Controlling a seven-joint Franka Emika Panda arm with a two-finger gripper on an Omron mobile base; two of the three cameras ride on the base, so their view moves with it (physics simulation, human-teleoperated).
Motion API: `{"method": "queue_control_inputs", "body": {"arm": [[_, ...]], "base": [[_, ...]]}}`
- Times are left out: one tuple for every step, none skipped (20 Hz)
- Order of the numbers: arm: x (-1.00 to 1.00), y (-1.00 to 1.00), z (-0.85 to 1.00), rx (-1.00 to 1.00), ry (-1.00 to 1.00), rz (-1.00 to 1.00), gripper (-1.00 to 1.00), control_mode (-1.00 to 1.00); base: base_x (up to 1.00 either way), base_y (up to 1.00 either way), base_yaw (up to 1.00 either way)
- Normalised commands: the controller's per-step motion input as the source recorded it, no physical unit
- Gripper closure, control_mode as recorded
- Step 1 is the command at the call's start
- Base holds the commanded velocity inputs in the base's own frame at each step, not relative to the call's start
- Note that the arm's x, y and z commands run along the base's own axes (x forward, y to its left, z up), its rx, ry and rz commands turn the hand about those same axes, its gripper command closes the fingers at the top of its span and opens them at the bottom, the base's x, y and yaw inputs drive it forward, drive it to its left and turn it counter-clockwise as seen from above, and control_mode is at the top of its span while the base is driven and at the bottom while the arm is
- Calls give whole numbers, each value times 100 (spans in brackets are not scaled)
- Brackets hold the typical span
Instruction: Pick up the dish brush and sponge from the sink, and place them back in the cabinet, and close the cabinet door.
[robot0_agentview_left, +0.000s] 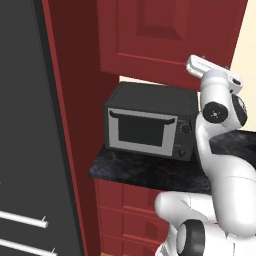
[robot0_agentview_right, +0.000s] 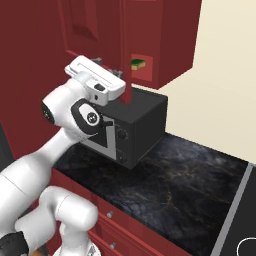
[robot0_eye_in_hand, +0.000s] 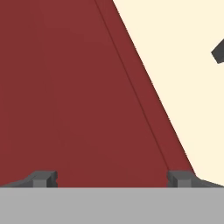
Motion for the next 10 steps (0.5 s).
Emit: {"method": "queue_control_inputs", "body": {"arm": [[24,-24,0,0,1,3,-100,-100],[21,-24,0,0,1,3,-100,-100],[21,-24,0,0,1,3,-100,-100],[20,-24,0,0,1,3,-100,-100],[20,-23,0,0,1,3,-100,-100],[20,-23,0,0,1,3,-100,-100],[20,-22,0,0,1,2,-100,-100],[19,-21,0,0,2,2,-100,-100],[19,-21,0,0,1,2,-100,-100],[19,-20,0,0,1,2,-100,-100]], "base": [[0,0,0],[0,0,0],[0,0,0],[0,0,0],[0,0,0],[0,0,0],[0,0,0],[0,0,0],[0,0,0],[0,0,0]]}}
